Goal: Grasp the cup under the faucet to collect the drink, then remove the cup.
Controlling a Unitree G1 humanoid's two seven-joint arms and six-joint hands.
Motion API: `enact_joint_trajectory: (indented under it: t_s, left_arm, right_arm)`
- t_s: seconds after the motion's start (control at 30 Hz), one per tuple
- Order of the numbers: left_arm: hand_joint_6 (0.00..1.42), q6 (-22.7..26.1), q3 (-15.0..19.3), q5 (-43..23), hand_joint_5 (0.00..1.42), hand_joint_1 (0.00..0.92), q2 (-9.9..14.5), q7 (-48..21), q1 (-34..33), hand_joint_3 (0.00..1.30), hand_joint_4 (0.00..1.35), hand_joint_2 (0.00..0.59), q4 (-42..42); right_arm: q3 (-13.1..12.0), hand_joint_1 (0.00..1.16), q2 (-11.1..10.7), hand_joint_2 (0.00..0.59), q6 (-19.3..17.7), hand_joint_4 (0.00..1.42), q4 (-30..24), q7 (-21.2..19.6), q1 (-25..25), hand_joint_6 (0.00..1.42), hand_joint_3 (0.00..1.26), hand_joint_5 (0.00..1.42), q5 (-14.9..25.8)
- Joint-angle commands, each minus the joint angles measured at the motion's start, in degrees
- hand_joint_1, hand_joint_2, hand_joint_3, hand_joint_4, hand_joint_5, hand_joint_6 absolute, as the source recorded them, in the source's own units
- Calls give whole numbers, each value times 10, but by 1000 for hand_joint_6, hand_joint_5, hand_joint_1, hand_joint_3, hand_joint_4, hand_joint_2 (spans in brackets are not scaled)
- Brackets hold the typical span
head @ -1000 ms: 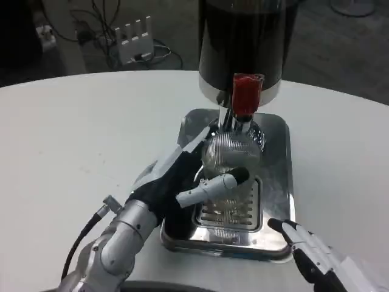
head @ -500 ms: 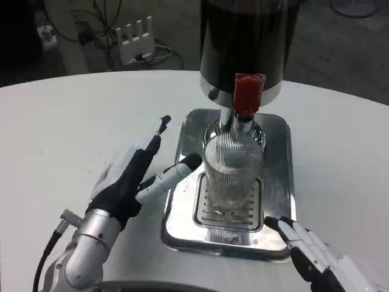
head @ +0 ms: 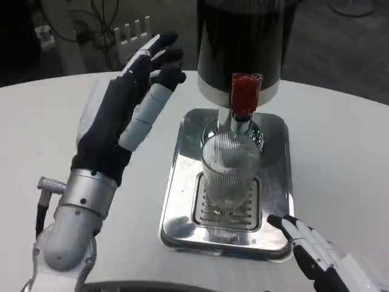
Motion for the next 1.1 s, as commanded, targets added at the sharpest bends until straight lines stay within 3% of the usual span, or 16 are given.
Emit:
enact_joint_trajectory:
  t_s: [0.03,0.3,0.5,0.77,1.1]
  left_arm:
    - [328,39,-1,-24,373,0,3,-34,-3,236,249,93,-11]
    - [347,71,-27,-44,385,0,-5,-95,-68,251,261,123,-3]
    - [373,85,-37,-39,412,0,-13,-91,-55,383,297,126,-40]
    - [395,93,-41,-45,414,0,-19,-96,-62,468,308,120,-46]
    - [383,39,-63,-15,399,0,-10,-108,-62,444,308,122,-21]
  right_arm:
    - [-4,596,2,485,-2,0,-2,-7,9,0,63,0,4]
    - [-4,595,4,485,-1,0,-3,-6,7,0,57,0,4]
    - [-13,595,-1,484,-5,1,-1,-7,16,0,55,0,13]
    - [-10,595,1,484,-6,1,-3,-9,16,0,55,0,14]
    - [-6,595,1,484,-5,1,-1,-9,14,0,55,0,13]
